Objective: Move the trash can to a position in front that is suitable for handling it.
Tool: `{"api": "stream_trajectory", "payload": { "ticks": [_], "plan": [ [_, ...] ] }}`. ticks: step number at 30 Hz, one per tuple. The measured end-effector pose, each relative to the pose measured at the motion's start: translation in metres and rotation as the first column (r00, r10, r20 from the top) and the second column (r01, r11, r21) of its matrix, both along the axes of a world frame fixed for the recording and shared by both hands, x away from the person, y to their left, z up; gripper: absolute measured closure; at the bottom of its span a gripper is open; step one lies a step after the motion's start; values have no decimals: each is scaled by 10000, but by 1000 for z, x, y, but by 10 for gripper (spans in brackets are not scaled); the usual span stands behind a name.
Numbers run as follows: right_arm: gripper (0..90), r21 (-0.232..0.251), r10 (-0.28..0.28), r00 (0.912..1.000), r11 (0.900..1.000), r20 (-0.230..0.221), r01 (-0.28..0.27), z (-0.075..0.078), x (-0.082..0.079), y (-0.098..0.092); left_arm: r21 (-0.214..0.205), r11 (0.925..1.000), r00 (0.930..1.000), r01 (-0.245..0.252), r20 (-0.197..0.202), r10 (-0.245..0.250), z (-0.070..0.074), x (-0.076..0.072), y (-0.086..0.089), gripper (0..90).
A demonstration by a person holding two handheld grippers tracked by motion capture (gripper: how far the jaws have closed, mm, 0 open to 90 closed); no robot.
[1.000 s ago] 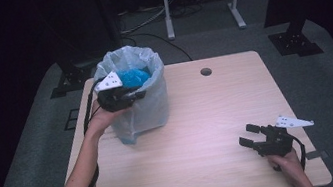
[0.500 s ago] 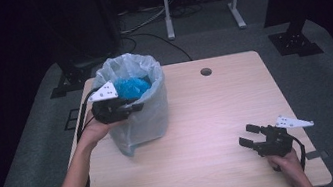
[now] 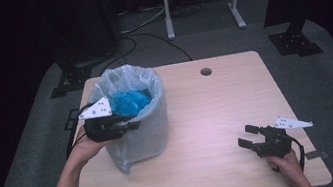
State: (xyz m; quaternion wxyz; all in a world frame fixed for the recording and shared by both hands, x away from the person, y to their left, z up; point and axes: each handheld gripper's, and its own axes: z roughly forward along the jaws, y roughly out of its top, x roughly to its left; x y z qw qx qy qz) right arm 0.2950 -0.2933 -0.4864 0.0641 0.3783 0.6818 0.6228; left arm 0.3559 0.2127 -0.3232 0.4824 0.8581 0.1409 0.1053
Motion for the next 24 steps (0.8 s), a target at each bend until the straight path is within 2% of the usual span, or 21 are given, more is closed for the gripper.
{"api": "stream_trajectory", "payload": {
  "ticks": [10, 14, 15, 16, 17, 18, 21, 24],
  "plan": [
    [187, 34, 13, 10000, 10000, -11, -13, 0, 1, 1, 13, 9992, 9991, 391, -176, -391, 1, -25, 2, 723],
    [187, 44, -16, 10000, 10000, -22, 16, 0, 1, 1, -100, 9993, 9992, 367, -167, -368, 0, -28, 3, 713],
    [187, 25, -25, 10000, 10000, -1, 25, 0, 1, 1, -190, 9994, 9993, 306, -195, -309, 0, -27, 4, 682],
    [187, 45, -39, 10000, 10000, -11, 39, 0, 1, 1, -308, 9993, 9994, 228, -239, -236, 1, -27, 5, 608],
    [187, 45, -39, 10000, 10000, -11, 39, 0, 1, 1, -378, 9992, 9997, 91, -242, -101, 2, -28, 6, 608],
    [187, 59, -44, 10000, 10000, -24, 44, 0, 1, 1, -493, 9988, 9996, -32, -281, 18, 4, -28, 7, 525],
    [187, 76, -53, 10000, 10000, -41, 54, 0, 1, 1, -864, 9962, 9990, -86, -441, 48, 8, -30, 12, 477],
    [187, 104, -58, 9999, 9999, -87, 59, -1, 1, 0, -1047, 9943, 9992, -192, -376, 153, 12, -32, 15, 405]
  ]
}}
